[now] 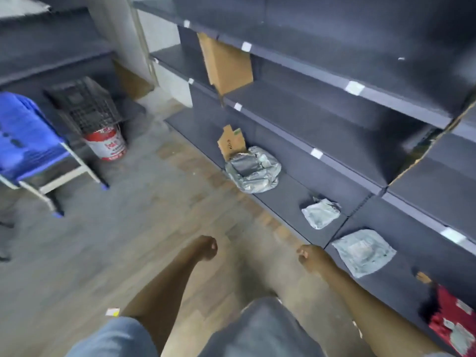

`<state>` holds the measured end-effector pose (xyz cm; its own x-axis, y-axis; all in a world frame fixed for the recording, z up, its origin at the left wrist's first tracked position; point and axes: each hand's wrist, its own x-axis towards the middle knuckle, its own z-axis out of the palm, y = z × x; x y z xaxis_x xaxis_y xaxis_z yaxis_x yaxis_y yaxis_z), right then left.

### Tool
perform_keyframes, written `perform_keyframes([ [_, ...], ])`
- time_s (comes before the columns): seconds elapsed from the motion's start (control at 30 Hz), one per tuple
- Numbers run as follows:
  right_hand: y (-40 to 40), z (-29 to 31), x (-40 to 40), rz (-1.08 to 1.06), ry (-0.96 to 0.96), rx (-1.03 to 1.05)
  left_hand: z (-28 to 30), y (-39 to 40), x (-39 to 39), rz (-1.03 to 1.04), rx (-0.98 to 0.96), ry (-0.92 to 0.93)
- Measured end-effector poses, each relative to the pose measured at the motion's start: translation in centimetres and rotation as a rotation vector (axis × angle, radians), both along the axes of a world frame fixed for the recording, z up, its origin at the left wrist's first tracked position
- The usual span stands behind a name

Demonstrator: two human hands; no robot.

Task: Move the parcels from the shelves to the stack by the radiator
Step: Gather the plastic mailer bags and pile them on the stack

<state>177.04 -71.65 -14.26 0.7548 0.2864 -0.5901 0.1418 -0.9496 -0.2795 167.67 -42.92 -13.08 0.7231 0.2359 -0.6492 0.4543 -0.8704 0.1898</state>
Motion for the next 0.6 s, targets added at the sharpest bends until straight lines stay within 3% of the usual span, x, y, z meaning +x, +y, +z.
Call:
perform_keyframes([
  [0.27,12.6,-3.9,14.3,0.049,0.006,-0.010,-4.8,11.5,9.6,0.223,-0.137,0.008],
  [0.6,27.0,-7.3,33.1,0.009,0.133,-0.065,-8.2,25.9,25.1,0.771,-0.443,-0.090],
])
